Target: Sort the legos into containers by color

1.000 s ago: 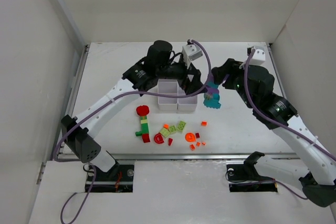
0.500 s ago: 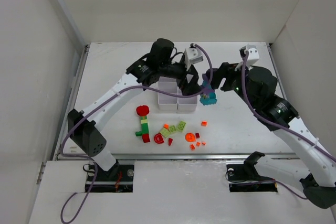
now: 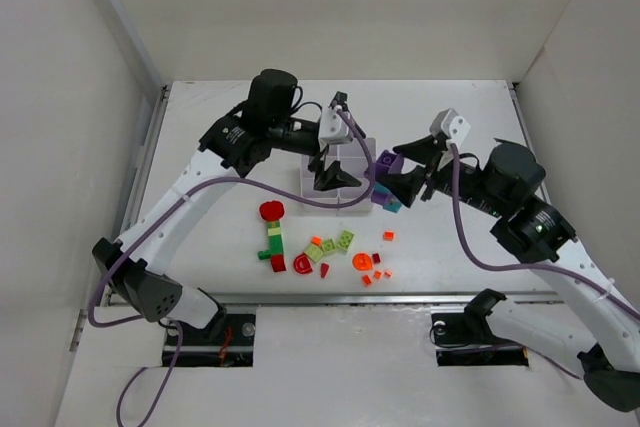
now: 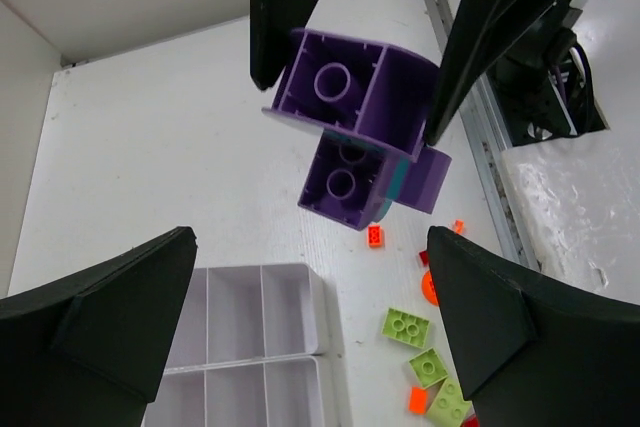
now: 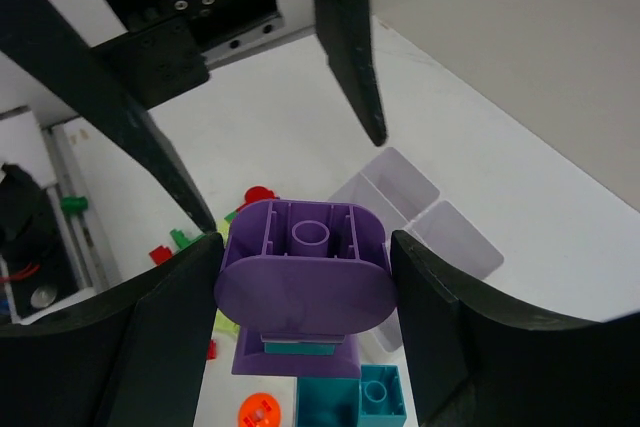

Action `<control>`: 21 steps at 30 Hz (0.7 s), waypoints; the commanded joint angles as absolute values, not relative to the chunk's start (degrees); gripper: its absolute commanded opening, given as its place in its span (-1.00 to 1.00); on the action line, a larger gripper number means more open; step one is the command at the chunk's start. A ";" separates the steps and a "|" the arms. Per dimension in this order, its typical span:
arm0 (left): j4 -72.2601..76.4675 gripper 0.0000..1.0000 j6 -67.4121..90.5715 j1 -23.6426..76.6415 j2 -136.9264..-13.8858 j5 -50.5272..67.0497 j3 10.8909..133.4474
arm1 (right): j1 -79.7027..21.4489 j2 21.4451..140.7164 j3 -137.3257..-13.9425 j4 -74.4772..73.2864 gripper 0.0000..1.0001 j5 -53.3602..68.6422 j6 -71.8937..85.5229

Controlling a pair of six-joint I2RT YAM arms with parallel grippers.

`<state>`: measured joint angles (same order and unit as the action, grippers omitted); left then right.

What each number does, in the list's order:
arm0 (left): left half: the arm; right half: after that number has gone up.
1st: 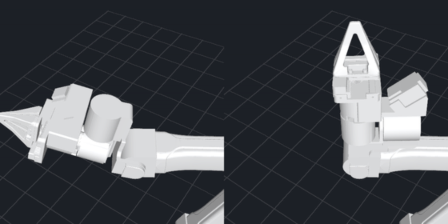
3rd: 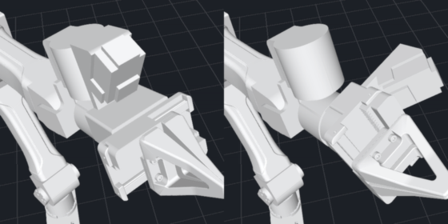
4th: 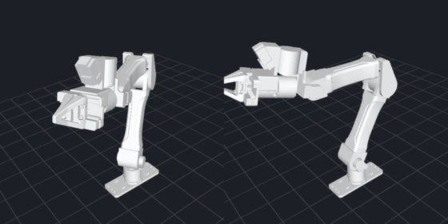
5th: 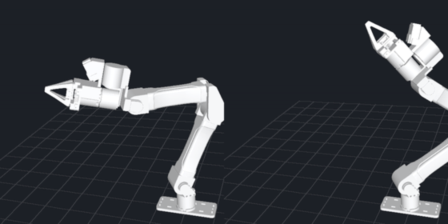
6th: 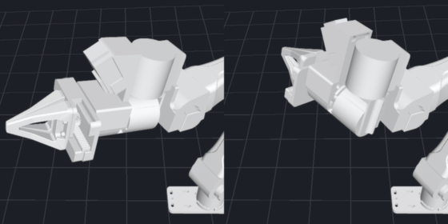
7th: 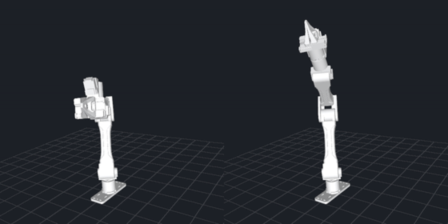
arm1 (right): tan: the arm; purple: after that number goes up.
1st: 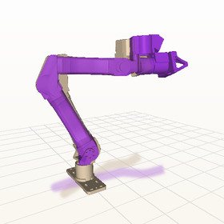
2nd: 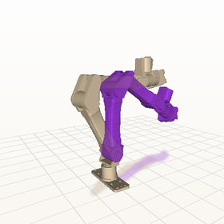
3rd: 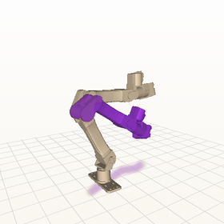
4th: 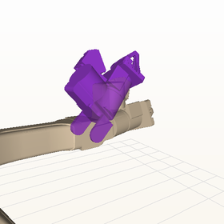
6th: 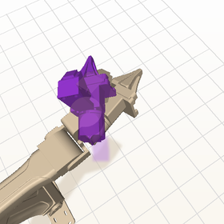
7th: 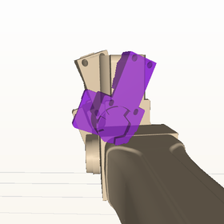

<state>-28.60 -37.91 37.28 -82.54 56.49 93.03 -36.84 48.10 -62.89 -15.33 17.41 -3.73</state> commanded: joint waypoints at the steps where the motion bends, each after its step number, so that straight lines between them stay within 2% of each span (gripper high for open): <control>1: -31.03 1.00 -43.42 38.41 -81.39 58.19 94.13 | -37.35 50.27 -64.07 -10.28 -1.00 27.06 -6.86; 8: -31.72 1.00 -42.89 38.94 -80.86 56.07 93.60 | -37.35 51.50 -65.21 -9.05 -1.00 31.99 -6.86; 11: -35.57 0.92 -45.86 38.94 -80.86 58.26 93.60 | -37.35 51.50 -65.21 -8.53 -1.00 31.46 -6.86; 18: -42.98 0.99 -52.64 38.94 -81.47 61.26 94.13 | -37.35 50.36 -65.74 -8.53 -1.00 32.25 -6.86; 19: -42.98 0.88 -52.65 38.94 -81.47 60.65 94.13 | -37.35 50.36 -65.74 -8.53 -1.00 32.26 -6.86; 21: -42.98 0.78 -52.12 38.94 -82.09 60.64 94.66 | -37.35 50.36 -65.74 -8.53 -1.00 32.96 -6.25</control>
